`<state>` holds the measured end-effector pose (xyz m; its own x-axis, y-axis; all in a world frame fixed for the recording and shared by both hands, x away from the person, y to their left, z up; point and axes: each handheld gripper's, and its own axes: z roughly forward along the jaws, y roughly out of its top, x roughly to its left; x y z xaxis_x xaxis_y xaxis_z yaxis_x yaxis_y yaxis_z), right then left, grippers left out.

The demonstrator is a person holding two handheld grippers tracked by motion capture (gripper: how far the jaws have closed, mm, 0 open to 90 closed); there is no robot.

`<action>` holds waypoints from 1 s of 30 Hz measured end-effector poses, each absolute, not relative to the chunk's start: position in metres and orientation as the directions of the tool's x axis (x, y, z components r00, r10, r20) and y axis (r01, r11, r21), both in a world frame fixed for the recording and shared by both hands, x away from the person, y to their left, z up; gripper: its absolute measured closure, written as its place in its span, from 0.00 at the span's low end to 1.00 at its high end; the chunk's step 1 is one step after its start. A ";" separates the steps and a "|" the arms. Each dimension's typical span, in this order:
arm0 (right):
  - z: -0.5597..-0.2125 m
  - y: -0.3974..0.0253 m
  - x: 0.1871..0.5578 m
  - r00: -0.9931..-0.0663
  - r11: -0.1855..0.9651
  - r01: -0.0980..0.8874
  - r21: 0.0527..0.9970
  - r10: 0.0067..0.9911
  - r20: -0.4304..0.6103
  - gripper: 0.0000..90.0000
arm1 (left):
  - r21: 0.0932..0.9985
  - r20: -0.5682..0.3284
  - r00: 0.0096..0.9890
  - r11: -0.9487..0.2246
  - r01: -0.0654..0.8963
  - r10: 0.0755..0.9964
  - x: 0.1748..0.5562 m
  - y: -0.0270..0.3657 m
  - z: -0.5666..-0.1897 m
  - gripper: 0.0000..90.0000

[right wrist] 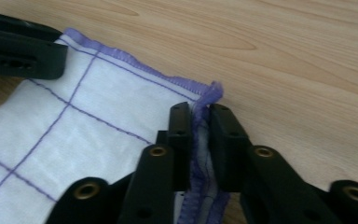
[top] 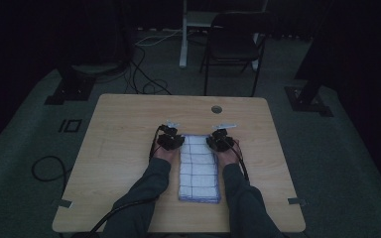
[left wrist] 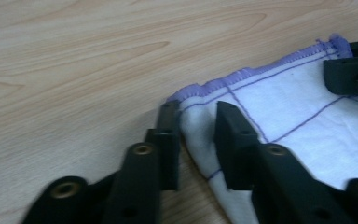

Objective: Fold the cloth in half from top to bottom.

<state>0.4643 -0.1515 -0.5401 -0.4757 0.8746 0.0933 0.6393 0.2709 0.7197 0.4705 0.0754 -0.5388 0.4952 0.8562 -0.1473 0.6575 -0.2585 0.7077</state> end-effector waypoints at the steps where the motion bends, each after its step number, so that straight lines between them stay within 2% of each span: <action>1: -0.540 -0.152 0.464 -0.477 0.268 0.640 0.720 0.873 0.099 0.92 | 0.705 -0.155 0.494 -0.255 0.662 0.855 0.471 0.075 -0.539 0.88; 4: -0.541 -0.154 0.465 -0.483 0.258 0.643 0.721 0.867 0.121 0.94 | 0.703 -0.167 0.498 -0.252 0.666 0.851 0.471 0.075 -0.539 0.94; 8: -0.540 -0.157 0.468 -0.488 0.250 0.643 0.724 0.862 0.135 0.95 | 0.696 -0.157 0.502 -0.265 0.667 0.850 0.473 0.074 -0.535 0.96; 30: -0.510 -0.166 0.466 -0.508 0.214 0.565 0.797 0.851 0.132 0.94 | 0.769 -0.128 0.545 -0.264 0.583 0.829 0.471 0.076 -0.499 0.96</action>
<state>0.4664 -0.1659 -0.5099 -0.5083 0.8510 0.1321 0.5648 0.2136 0.7971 0.4714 0.0764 -0.4987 0.5447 0.8287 -0.1284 0.5826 -0.2638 0.7687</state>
